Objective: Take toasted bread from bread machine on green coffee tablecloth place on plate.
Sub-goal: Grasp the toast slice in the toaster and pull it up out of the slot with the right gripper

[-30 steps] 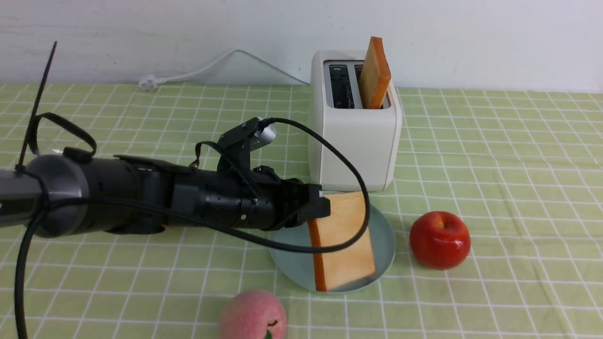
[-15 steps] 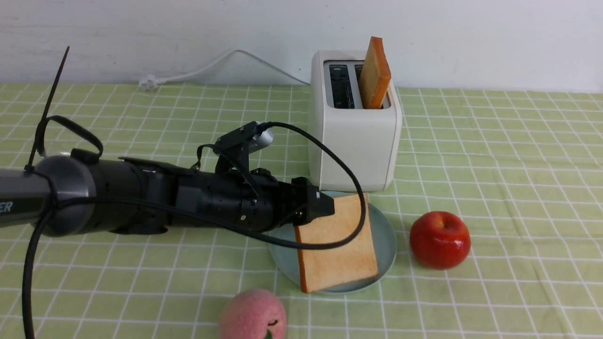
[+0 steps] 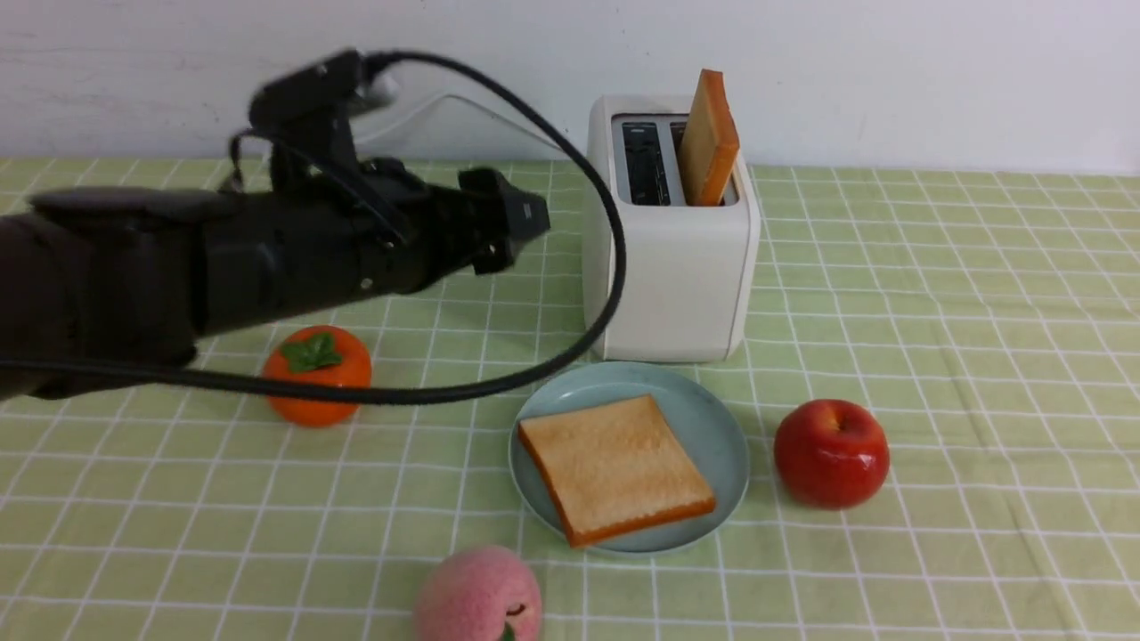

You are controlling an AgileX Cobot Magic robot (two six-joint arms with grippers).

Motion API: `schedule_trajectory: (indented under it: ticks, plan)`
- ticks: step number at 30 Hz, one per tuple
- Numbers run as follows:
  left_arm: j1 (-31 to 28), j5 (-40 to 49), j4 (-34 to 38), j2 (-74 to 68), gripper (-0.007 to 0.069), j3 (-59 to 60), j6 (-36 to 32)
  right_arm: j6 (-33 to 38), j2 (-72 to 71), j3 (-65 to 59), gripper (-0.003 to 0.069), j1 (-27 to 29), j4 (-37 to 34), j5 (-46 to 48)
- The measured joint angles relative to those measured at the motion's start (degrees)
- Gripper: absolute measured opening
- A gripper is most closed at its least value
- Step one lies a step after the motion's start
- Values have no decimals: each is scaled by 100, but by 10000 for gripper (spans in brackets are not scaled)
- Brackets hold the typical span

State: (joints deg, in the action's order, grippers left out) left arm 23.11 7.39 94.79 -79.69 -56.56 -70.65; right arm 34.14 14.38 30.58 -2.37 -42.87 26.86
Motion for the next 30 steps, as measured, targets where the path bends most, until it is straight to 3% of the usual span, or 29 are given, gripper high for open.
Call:
schedule_trajectory:
  ticks: [2, 3, 5, 6, 7, 19, 27, 30]
  plan:
    - [0, 11, -305, 619, 286, 184, -11, 2, 0, 0, -6, 0, 0, 0]
    - [0, 12, -334, 681, 269, 210, -11, 2, 0, 0, -6, 0, 0, 0]
    - [0, 46, -697, 1466, 65, 619, -11, 34, 59, 6, -4, 0, 0, 41]
    - [0, 46, -722, 1523, 52, 656, -11, 39, 68, 6, -4, 0, 0, 53]
    - [0, 85, -850, 1926, -12, 939, -11, 98, 175, 11, -3, 0, 0, 128]
    - [0, 598, -1207, 5416, -13, 3508, -8, 154, 2458, 1203, -2, 0, 20, 1353]
    - [0, 564, -1218, 6768, -13, 4508, -13, 186, 4282, 2193, -2, -13, -92, 1469]
    - [0, 342, -1218, 6911, -13, 4677, -13, 242, 5110, 2801, -2, -313, -62, 1233]
